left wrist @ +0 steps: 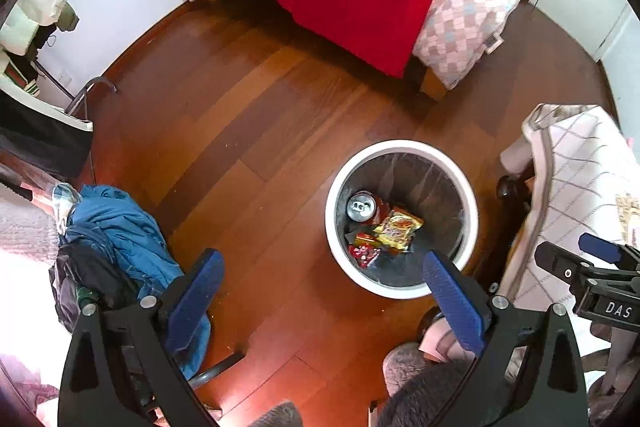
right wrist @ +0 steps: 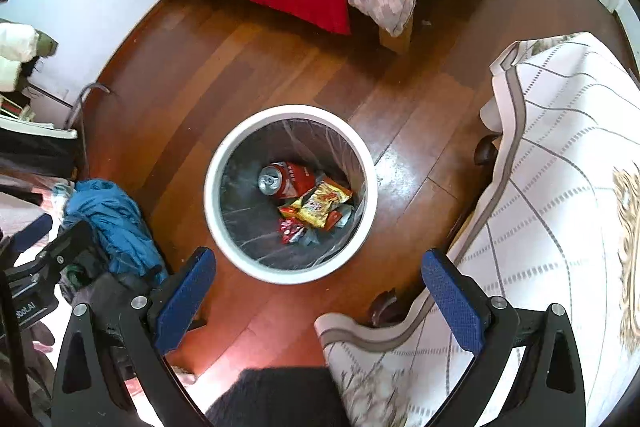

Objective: Collect trash

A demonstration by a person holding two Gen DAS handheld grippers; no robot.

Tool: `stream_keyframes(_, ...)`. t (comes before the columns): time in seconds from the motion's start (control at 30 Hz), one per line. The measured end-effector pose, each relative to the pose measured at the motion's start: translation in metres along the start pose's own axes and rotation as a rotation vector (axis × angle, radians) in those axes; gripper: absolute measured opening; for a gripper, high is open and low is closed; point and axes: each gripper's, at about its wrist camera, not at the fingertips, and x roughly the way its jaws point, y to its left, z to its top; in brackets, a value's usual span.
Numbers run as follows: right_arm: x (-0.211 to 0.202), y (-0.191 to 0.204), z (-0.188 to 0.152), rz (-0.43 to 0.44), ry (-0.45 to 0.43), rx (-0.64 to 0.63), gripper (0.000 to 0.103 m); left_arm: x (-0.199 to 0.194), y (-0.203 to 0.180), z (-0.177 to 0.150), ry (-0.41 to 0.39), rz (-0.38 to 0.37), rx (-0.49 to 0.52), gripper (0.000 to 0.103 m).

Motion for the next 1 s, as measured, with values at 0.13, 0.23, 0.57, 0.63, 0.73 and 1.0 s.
stream_keyframes(0.13, -0.039, 0.004, -0.016, 0.018, -0.05, 0.007, 0.103, -0.036, -0.001, -0.009, -0.047, -0.024, 0.011, 0.102)
stream_keyframes(0.23, -0.073, 0.009, -0.028, 0.038, -0.083, 0.004, 0.103, -0.066, 0.001, -0.017, -0.078, -0.054, 0.015, 0.102)
stream_keyframes(0.57, -0.19, 0.03, -0.065, 0.163, -0.187, -0.015, 0.103, -0.149, 0.008, -0.033, -0.144, -0.196, 0.013, 0.102)
stream_keyframes(0.63, -0.208, 0.033, -0.071, 0.186, -0.194, -0.019, 0.103, -0.163, 0.011, -0.034, -0.15, -0.226, 0.009, 0.102)
stream_keyframes(0.73, -0.234, 0.038, -0.08, 0.217, -0.205, -0.027, 0.103, -0.184, 0.014, -0.037, -0.161, -0.259, 0.002, 0.102)
stream_keyframes(1.0, -0.282, 0.048, -0.098, 0.27, -0.231, -0.056, 0.103, -0.223, 0.013, -0.041, -0.18, -0.31, 0.028, 0.102)
